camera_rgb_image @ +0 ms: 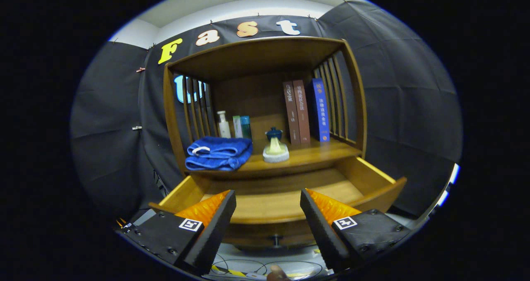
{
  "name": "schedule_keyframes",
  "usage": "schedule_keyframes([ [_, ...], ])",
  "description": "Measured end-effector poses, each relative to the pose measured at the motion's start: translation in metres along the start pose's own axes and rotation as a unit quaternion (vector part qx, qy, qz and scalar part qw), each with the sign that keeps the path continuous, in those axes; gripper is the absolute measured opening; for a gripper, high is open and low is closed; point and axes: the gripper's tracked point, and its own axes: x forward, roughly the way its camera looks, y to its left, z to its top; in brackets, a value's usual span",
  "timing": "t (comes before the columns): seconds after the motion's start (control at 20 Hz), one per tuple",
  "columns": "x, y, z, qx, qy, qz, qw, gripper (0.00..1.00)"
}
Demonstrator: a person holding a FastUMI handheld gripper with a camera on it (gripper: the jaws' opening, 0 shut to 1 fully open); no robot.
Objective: Pull open the drawer, take out the items inside it, and place them on the countertop above the cabinet.
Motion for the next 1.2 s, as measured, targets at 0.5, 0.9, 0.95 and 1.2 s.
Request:
schedule_keyframes([
  [0.5,0.023,-0.014,-0.087,-0.013,0.076,-0.013,0.997,0.99],
  [0.9,0.033,-0.014,-0.090,-0.017,0.085,-0.014,0.996,0.99],
  [0.95,0.038,-0.014,-0.089,-0.017,0.087,-0.014,0.996,0.99],
  [1.2,0.078,-0.015,-0.076,-0.011,0.086,-0.013,0.996,0.99],
])
